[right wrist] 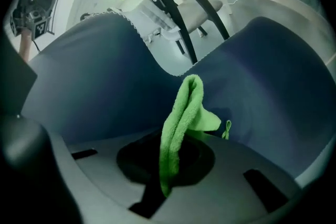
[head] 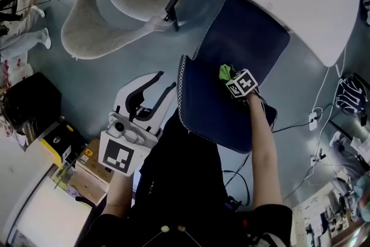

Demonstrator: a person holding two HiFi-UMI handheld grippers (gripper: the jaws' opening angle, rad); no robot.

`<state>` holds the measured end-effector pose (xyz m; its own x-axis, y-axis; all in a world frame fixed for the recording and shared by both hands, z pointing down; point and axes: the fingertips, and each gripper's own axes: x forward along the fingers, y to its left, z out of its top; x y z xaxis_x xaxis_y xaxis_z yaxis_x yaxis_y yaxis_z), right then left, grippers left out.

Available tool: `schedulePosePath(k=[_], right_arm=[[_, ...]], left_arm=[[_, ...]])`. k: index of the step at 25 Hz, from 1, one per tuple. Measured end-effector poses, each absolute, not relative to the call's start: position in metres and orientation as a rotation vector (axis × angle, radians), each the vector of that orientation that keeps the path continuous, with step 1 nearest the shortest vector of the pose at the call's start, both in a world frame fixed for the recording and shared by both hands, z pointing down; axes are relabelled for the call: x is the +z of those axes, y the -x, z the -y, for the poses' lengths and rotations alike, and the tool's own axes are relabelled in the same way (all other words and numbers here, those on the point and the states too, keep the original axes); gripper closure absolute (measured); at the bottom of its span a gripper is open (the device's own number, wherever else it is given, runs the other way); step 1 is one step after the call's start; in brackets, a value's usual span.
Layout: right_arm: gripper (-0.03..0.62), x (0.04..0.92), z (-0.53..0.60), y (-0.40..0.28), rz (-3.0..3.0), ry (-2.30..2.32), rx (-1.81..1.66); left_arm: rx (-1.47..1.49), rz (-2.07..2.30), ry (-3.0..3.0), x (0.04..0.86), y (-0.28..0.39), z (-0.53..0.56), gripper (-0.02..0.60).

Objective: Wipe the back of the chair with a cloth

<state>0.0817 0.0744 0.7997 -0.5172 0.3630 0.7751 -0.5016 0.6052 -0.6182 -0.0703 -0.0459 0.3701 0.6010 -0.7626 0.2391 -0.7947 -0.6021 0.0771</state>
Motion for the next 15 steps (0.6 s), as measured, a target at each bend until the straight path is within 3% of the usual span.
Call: schedulePosePath(k=[15], right_arm=[[0.576,0.707,-0.09,-0.053,1.987,-0.045,1.021]], left_arm=[[0.202,1.262,-2.715,0.337,0.044,0.053,0.479]])
